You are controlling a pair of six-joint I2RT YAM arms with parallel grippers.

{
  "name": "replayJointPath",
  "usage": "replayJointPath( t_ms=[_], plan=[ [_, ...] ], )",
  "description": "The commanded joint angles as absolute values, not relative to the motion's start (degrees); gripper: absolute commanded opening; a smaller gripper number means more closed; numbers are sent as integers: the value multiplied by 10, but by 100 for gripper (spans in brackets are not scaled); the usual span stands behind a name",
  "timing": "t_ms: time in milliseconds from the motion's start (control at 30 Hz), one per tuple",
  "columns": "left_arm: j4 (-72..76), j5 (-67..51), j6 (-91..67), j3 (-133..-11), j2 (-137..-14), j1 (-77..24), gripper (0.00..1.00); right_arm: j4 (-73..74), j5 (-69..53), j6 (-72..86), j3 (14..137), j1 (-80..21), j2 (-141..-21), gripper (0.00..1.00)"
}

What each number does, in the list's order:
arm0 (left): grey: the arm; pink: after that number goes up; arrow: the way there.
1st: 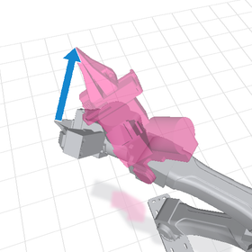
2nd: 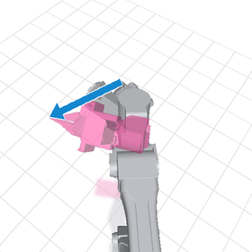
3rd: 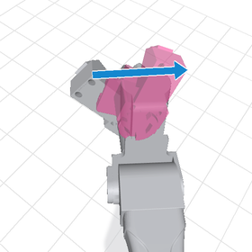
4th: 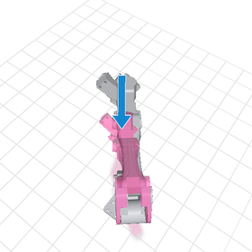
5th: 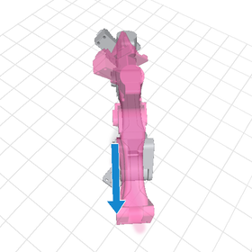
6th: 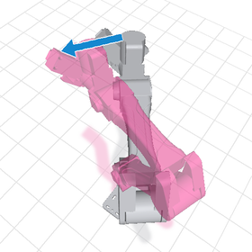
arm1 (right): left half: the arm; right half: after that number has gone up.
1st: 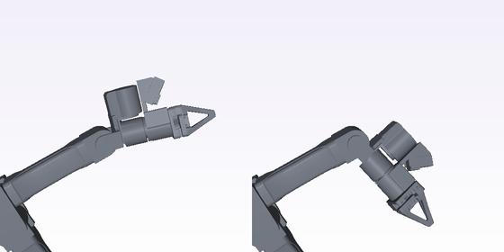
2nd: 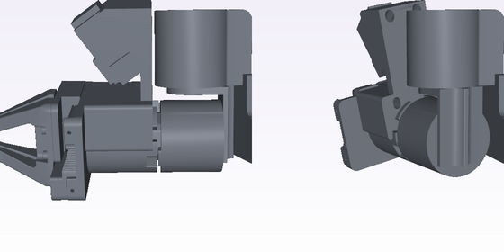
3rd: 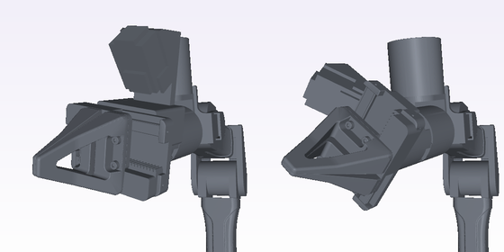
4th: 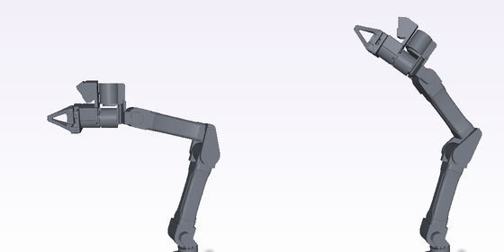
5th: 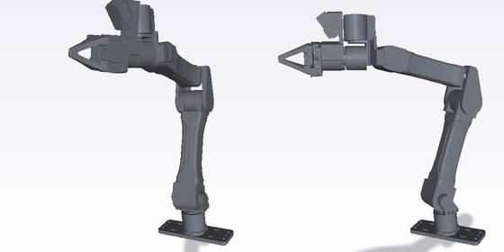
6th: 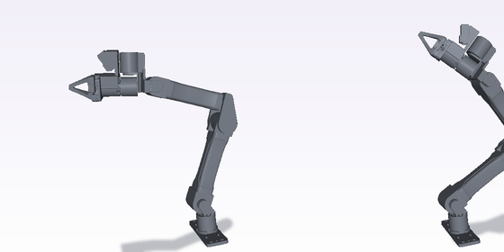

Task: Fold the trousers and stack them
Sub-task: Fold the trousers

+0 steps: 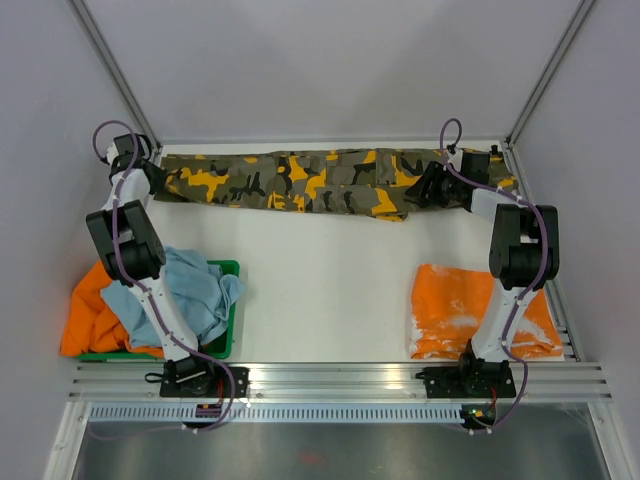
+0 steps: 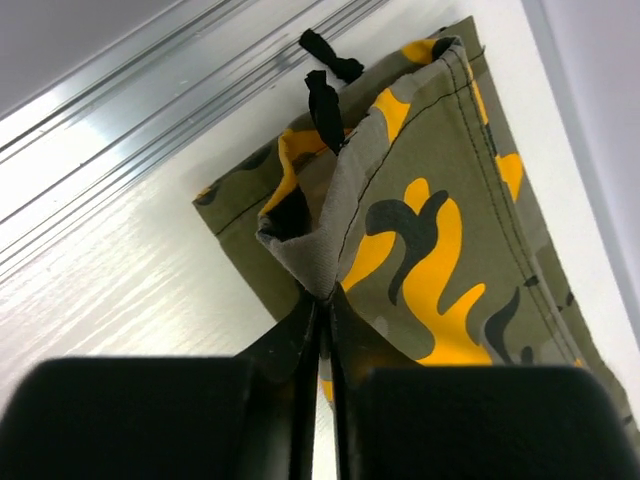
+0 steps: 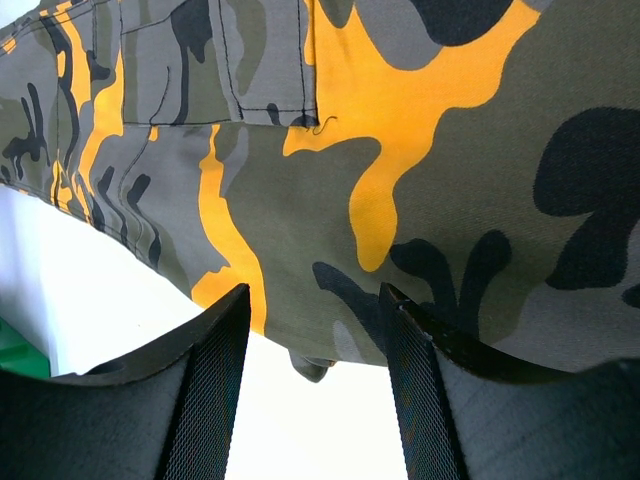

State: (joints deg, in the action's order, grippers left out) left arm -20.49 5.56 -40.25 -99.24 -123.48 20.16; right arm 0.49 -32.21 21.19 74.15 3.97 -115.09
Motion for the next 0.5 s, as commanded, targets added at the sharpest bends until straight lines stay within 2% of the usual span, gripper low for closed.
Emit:
replayJointPath(
  t_ms=[0, 33, 67, 100, 133, 267, 367, 467],
  plan=[
    [-224, 83, -372, -995, -1219, 207, 15, -4, -321, 202, 732, 37, -1126, 61],
    [-233, 90, -379, -992, -1217, 207, 43, -4, -320, 202, 731, 37, -1124, 61],
    [-239, 107, -385, -989, -1214, 207, 63, -4, -321, 202, 730, 37, -1123, 61],
    [-244, 113, -393, -976, -1202, 207, 78, -3, -321, 201, 730, 37, -1122, 61],
    [-243, 123, -394, -968, -1195, 207, 88, -2, -321, 200, 730, 38, -1121, 61],
    [-210, 128, -389, -932, -1151, 207, 90, 13, -318, 192, 739, 37, -1121, 61],
    [-139, 70, -382, -908, -1129, 207, 80, 20, -311, 197, 750, 37, -1117, 60],
    [-77, -28, -383, -914, -1144, 204, 54, 10, -302, 207, 761, 38, -1097, 58]
  ],
)
